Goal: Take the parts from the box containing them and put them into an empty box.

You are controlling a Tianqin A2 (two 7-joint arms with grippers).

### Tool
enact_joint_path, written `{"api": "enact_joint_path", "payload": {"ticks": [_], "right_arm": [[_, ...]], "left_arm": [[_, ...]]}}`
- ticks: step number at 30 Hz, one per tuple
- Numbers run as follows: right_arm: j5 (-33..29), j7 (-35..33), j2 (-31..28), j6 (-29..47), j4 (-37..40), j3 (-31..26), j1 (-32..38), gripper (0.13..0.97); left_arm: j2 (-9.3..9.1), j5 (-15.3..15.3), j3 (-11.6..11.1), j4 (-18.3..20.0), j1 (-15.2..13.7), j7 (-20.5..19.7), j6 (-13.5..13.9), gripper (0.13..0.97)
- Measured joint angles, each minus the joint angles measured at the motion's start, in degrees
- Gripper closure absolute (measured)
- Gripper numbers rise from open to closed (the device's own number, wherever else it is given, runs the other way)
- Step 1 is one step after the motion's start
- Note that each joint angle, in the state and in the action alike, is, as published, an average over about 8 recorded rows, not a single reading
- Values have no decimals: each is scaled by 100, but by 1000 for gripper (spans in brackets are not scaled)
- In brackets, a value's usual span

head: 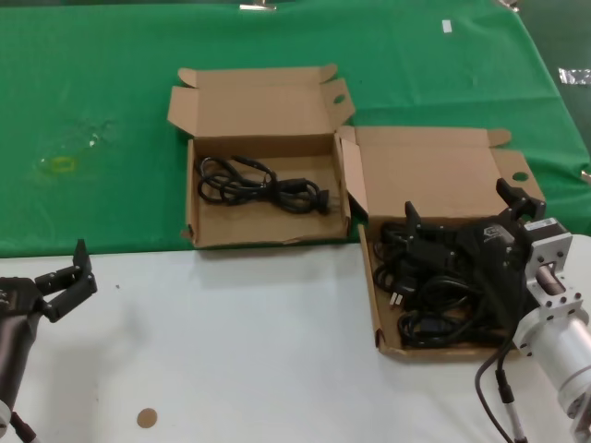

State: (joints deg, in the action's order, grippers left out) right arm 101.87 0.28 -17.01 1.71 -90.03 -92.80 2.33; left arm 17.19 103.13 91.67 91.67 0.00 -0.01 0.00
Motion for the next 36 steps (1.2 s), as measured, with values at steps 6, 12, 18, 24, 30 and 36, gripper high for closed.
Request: {"api": "enact_joint_path", "payload": {"ticks": [6,12,18,24,30,36], "right_arm": [[0,0,0,0,0,0,0,129],[0,0,0,0,0,0,0,129],[0,0,0,0,0,0,0,129],[0,0,0,0,0,0,0,129],[0,0,0,0,0,0,0,129],[0,0,0,0,0,0,0,129]], "left_arm": [[0,1,0,0,0,0,0,132],[0,1,0,0,0,0,0,132],[0,1,0,0,0,1,0,132],[0,0,0,0,0,2,0,132],[0,0,0,0,0,2,0,132],[0,0,0,0,0,1,0,132]]}}
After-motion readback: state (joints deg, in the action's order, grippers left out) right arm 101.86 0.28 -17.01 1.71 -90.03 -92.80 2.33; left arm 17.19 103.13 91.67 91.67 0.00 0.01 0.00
